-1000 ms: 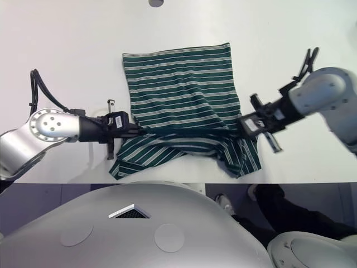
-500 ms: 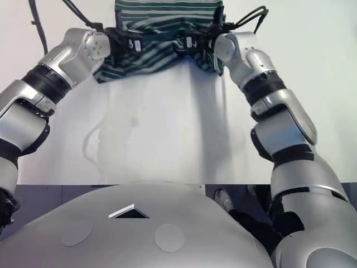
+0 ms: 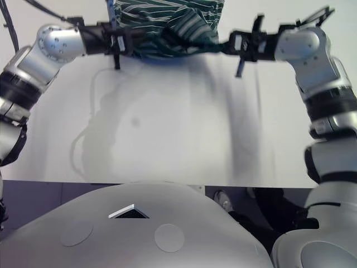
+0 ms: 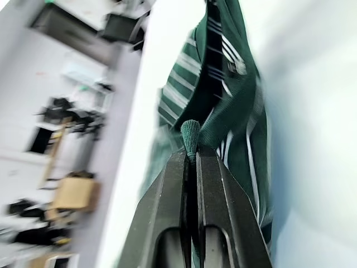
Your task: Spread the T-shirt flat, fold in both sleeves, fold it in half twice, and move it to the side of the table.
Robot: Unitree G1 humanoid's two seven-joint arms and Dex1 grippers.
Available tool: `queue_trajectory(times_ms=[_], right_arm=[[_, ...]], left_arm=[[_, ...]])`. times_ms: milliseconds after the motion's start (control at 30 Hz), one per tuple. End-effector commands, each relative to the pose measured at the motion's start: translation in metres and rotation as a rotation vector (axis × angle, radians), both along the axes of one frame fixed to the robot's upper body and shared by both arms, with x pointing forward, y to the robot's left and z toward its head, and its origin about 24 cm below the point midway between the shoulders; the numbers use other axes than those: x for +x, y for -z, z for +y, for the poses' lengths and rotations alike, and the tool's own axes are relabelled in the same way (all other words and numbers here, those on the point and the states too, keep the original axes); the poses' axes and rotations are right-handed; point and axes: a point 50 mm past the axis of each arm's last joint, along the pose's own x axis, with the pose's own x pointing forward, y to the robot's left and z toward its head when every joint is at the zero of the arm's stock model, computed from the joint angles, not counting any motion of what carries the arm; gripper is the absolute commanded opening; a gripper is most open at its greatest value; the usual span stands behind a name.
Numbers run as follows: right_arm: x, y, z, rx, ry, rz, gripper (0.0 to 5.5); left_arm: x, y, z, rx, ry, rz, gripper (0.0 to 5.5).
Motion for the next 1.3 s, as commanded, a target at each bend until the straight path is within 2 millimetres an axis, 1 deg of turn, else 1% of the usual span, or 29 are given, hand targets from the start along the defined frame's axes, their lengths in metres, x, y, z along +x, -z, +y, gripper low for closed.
queue_trajectory(times_ms=[33, 100, 200, 300, 433, 467, 500, 600, 633, 667, 700, 767, 800, 833, 867, 900, 933, 1000, 1033, 1067, 1133, 1200, 1233, 1300], right_arm=[[-0.118, -0.038, 0.01, -0.014, -0.378, 0.645, 0.02], [-0.129, -0.031, 0.011, -0.012, -0.368, 0.703, 0.02], [-0.137, -0.037, 0.018, -0.048, -0.368, 0.728, 0.02], [-0.139, -0.042, 0.022, -0.1, -0.348, 0.699, 0.02], [-0.142, -0.041, 0.02, -0.174, -0.352, 0.676, 0.02], [-0.143, -0.041, 0.02, -0.188, -0.36, 0.675, 0.0], [-0.144, -0.041, 0.02, -0.202, -0.369, 0.67, 0.43], [-0.145, -0.046, 0.018, -0.218, -0.387, 0.709, 1.05], [-0.142, -0.049, 0.015, -0.217, -0.381, 0.713, 1.28], [-0.135, -0.055, 0.014, -0.193, -0.356, 0.688, 1.51], [-0.124, -0.063, 0.014, -0.145, -0.314, 0.633, 1.74], [-0.085, -0.086, 0.013, 0.022, -0.194, 0.452, 1.98], [-0.062, -0.095, 0.014, 0.114, -0.136, 0.346, 1.98], [-0.039, -0.095, 0.018, 0.164, -0.09, 0.233, 1.98], [-0.017, -0.08, 0.025, 0.166, -0.04, 0.129, 1.98], [-0.002, -0.059, 0.034, 0.14, -0.015, 0.061, 1.98], [0.006, -0.04, 0.042, 0.098, -0.009, 0.016, 1.98], [0.018, -0.001, 0.052, -0.026, 0.011, -0.066, 1.98], [0.023, 0.015, 0.053, -0.088, 0.018, -0.095, 1.98], [0.027, 0.029, 0.052, -0.145, 0.033, -0.119, 1.98], [0.036, 0.049, 0.046, -0.285, 0.042, -0.175, 1.98], [0.048, 0.063, 0.049, -0.378, 0.06, -0.239, 1.98], [0.056, 0.067, 0.056, -0.403, 0.071, -0.285, 1.98], [0.077, 0.067, 0.081, -0.44, 0.112, -0.444, 1.98]], left_arm=[[-0.11, -0.015, 0.012, 0.042, 0.317, 0.519, 0.0], [-0.116, -0.004, 0.011, 0.053, 0.293, 0.546, 0.0], [-0.121, 0.005, 0.012, 0.097, 0.247, 0.551, 0.0], [-0.123, 0.007, 0.013, 0.136, 0.202, 0.53, 0.0], [-0.123, 0.007, 0.015, 0.17, 0.171, 0.507, 0.0], [-0.127, 0.007, 0.016, 0.184, 0.181, 0.532, 0.31], [-0.132, 0.007, 0.017, 0.196, 0.197, 0.565, 0.52], [-0.154, -0.004, 0.022, 0.216, 0.291, 0.756, 1.1], [-0.16, -0.009, 0.024, 0.221, 0.321, 0.813, 1.28], [-0.159, -0.015, 0.025, 0.213, 0.325, 0.831, 1.48], [-0.149, -0.021, 0.025, 0.184, 0.294, 0.793, 1.69], [-0.109, -0.034, 0.017, 0.057, 0.149, 0.57, 2.08], [-0.084, -0.041, 0.009, -0.036, 0.04, 0.432, 2.21], [-0.059, -0.046, 0.0, -0.123, -0.081, 0.318, 2.45], [-0.035, -0.042, -0.01, -0.156, -0.188, 0.216, 2.45], [-0.014, -0.031, -0.019, -0.141, -0.269, 0.139, 2.45], [0.0, -0.019, -0.025, -0.092, -0.302, 0.078, 2.45], [0.028, 0.013, -0.032, 0.059, -0.358, -0.052, 2.45], [0.037, 0.027, -0.033, 0.137, -0.375, -0.106, 2.45], [0.043, 0.041, -0.033, 0.218, -0.375, -0.126, 2.45], [0.044, 0.069, -0.031, 0.377, -0.346, -0.079, 2.45], [0.039, 0.091, -0.028, 0.532, -0.291, -0.02, 2.45], [0.039, 0.098, -0.025, 0.611, -0.266, -0.036, 2.45], [0.046, 0.102, -0.015, 0.743, -0.28, -0.141, 2.45]])
